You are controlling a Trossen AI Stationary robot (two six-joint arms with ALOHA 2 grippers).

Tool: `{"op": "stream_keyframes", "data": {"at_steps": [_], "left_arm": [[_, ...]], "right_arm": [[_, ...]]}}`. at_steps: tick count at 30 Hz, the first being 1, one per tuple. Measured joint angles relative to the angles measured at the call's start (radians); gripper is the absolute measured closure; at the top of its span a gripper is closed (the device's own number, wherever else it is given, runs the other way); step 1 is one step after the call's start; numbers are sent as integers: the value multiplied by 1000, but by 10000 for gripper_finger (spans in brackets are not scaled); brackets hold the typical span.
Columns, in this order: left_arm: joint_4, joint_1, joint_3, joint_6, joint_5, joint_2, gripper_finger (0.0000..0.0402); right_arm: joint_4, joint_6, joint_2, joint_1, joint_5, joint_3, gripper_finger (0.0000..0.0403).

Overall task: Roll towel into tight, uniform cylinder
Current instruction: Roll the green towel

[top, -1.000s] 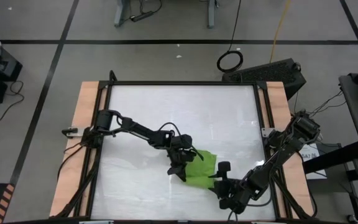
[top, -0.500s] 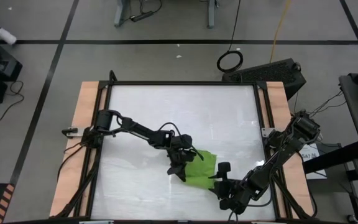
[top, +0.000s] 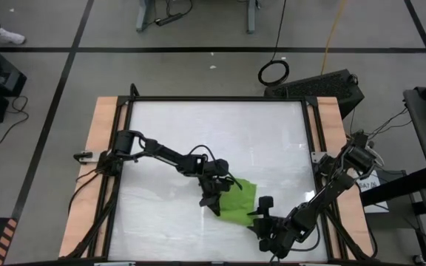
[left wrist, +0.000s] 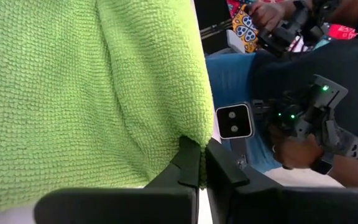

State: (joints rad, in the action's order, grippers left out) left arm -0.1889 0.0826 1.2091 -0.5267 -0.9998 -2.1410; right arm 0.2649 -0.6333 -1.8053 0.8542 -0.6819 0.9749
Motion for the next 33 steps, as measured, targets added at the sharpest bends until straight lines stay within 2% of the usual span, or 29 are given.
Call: {"op": "stream_keyframes", "data": {"at_steps": [12, 15, 18, 22, 28, 33], "left_arm": [[17, -5, -1, -18, -41, 0, 388], [17, -5, -1, -18, -37, 0, 388], [12, -5, -1, 10, -20, 0, 383], [18, -4, -3, 60, 34, 17, 329], [31, -6, -1, 144, 99, 86, 217], [159, 5, -1, 347, 271, 180, 193]], "right_arm": [[-23, -64, -111, -18, -14, 3, 229], [-15, -121, -116, -28, -10, 3, 261], [-5, -189, -117, -35, 0, 2, 312], [0, -292, -102, -38, 45, 2, 387], [6, -428, -54, -36, 116, -1, 387], [9, -457, -24, -44, 200, -2, 398]]}}
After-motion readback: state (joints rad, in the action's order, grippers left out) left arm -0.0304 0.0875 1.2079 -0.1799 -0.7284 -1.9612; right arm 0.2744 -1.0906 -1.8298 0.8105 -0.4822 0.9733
